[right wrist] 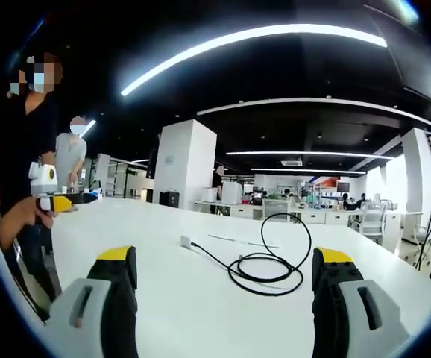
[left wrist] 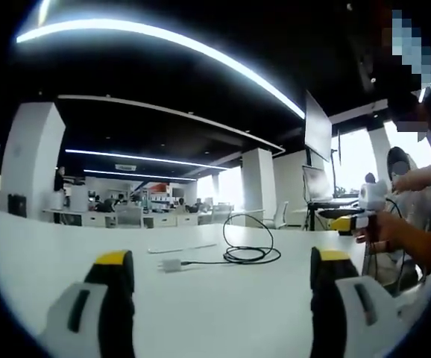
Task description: Plug the desk Type‑C cable into the charger adapter.
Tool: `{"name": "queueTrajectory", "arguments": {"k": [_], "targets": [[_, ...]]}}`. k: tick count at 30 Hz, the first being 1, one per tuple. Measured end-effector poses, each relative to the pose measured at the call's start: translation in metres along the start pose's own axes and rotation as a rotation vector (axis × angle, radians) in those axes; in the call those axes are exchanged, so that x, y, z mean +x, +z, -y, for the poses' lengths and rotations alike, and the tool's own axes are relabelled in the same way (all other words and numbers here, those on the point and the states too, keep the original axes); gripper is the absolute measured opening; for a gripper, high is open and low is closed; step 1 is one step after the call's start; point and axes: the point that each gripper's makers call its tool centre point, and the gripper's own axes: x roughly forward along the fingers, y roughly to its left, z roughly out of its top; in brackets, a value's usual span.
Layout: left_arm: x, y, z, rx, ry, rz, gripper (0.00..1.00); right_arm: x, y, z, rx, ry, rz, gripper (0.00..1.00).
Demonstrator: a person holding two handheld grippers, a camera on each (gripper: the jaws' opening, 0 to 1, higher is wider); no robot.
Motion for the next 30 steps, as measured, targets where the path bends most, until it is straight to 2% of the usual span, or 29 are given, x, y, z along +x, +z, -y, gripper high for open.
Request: {"name": "queueTrajectory", "arguments": {"k": [30], "targets": [[-0.0042,0.0024,-0.0033,0.019,0.017,0.002,1.00,-0.0020,-0.0012,0.0002,-0.010,-0.007,-0.007,1.00]]}}
